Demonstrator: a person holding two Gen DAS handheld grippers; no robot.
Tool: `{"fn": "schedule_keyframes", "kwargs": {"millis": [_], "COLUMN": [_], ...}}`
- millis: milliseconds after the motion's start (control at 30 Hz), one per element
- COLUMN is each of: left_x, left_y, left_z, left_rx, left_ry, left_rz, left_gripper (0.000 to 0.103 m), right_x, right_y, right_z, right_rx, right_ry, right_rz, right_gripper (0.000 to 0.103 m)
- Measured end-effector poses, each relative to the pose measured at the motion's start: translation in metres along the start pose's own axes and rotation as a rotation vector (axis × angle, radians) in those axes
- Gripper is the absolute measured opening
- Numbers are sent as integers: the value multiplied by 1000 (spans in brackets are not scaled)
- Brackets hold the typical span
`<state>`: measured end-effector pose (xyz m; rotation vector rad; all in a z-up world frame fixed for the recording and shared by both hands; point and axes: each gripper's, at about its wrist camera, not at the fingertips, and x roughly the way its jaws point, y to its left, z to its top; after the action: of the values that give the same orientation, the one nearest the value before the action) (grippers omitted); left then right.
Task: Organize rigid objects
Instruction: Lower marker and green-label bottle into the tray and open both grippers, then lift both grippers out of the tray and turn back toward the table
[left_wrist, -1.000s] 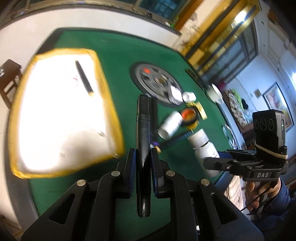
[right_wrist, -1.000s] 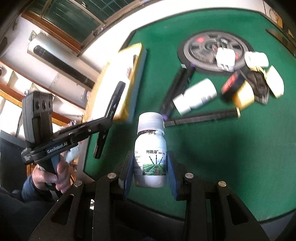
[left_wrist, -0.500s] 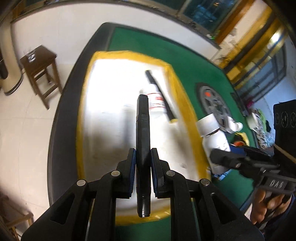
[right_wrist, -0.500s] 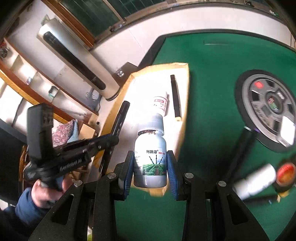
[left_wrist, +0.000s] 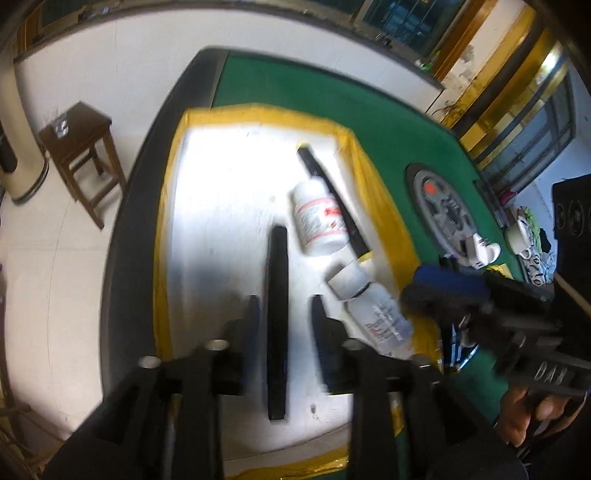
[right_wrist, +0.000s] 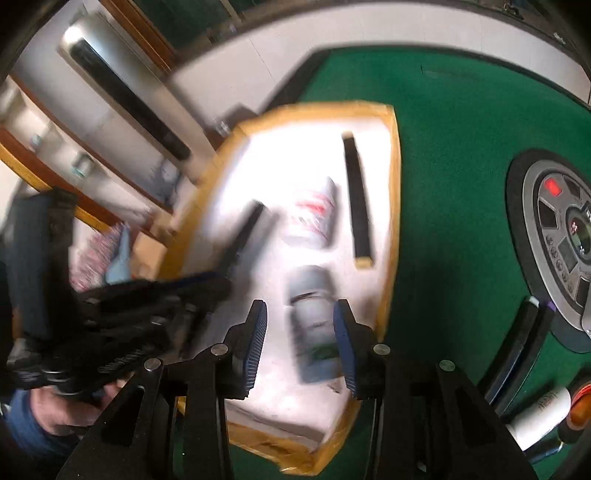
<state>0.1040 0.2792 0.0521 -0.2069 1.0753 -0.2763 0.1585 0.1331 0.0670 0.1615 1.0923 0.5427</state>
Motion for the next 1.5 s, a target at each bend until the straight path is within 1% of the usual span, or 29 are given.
{"fn": "schedule_keyframes", "kwargs": {"millis": [67, 100, 133, 167, 200, 233, 267, 300, 333, 400, 433, 500, 533, 567, 600, 633, 667, 700, 800, 867, 933, 1000, 1067, 1100, 1200, 1300, 1367, 1400, 1500], "left_x": [-14, -20, -23, -26, -27, -27, -25, -22, -18, -3, 3, 20, 25, 23, 23, 26, 26, 29, 37, 39, 41, 40, 38, 34, 11, -26, -51, -65, -80], "left_y": [0, 3, 6, 8, 11, 16, 21, 26, 30, 38, 41, 49, 50, 50, 49, 46, 46, 43, 36, 35, 34, 39, 34, 33, 26, 11, -10, -27, -68], "left_z": [4, 9, 11, 14, 17, 20, 23, 26, 27, 30, 32, 35, 37, 38, 39, 41, 42, 44, 46, 49, 49, 49, 48, 47, 40, 34, 28, 22, 11], "left_rx": [15, 22, 28, 34, 39, 36, 29, 30, 33, 40, 41, 20, 21, 17, 26, 53, 63, 83, 105, 76, 109, 92, 96, 100, 88, 57, 72, 79, 112], "left_ry": [-79, -116, -160, -196, -232, -261, -273, -294, -317, -294, -275, -199, -184, -211, -230, -233, -239, -236, -244, -245, -269, -271, -271, -269, -314, -347, -394, -415, -434], "left_rz": [30, 76, 144, 227, 345, 470, 559, 642, 714, 810, 820, 803, 792, 768, 780, 796, 789, 801, 827, 825, 830, 834, 887, 903, 894, 832, 782, 743, 613], "left_gripper": [40, 40, 40, 40, 40, 40, 40, 40, 40, 40, 40, 40, 38, 38, 38, 38, 38, 39, 39, 39, 39, 39, 38, 38, 39, 39, 39, 39, 39], "right_x": [-23, -35, -39, -38, -34, -29, -23, -13, -1, 11, 20, 33, 37, 43, 50, 53, 55, 58, 68, 68, 69, 69, 69, 67, 52, 15, -12, -30, -87], "right_y": [-1, -4, -5, -6, -8, -9, -14, -18, -22, -19, -16, -11, -9, -5, -3, -2, -1, 0, -4, -8, -6, -9, -12, -11, -1, 7, 10, 10, 5], "right_z": [1, 1, 2, 5, 8, 10, 12, 16, 20, 23, 24, 31, 31, 33, 34, 33, 32, 33, 39, 41, 42, 42, 47, 49, 43, 32, 21, 12, -25], "right_rx": [-4, 8, 9, 1, -26, -42, -47, -37, -26, -54, -83, -122, -133, -142, -146, -153, -163, -165, -126, -103, -127, -122, -102, -91, -77, -41, -19, 5, 51], "right_ry": [-149, -255, -304, -331, -370, -394, -397, -371, -339, -353, -343, -332, -334, -321, -298, -293, -283, -281, -290, -310, -313, -314, -305, -300, -336, -386, -413, -427, -470], "right_rz": [-73, -168, -240, -342, -478, -545, -615, -673, -730, -804, -850, -888, -893, -897, -894, -908, -923, -945, -961, -958, -962, -956, -956, -942, -916, -874, -850, -839, -850], "right_gripper": [33, 33, 34, 34, 33, 33, 33, 33, 33, 32, 32, 32, 32, 32, 32, 32, 32, 30, 29, 29, 28, 26, 24, 23, 20, 20, 20, 20, 20]}}
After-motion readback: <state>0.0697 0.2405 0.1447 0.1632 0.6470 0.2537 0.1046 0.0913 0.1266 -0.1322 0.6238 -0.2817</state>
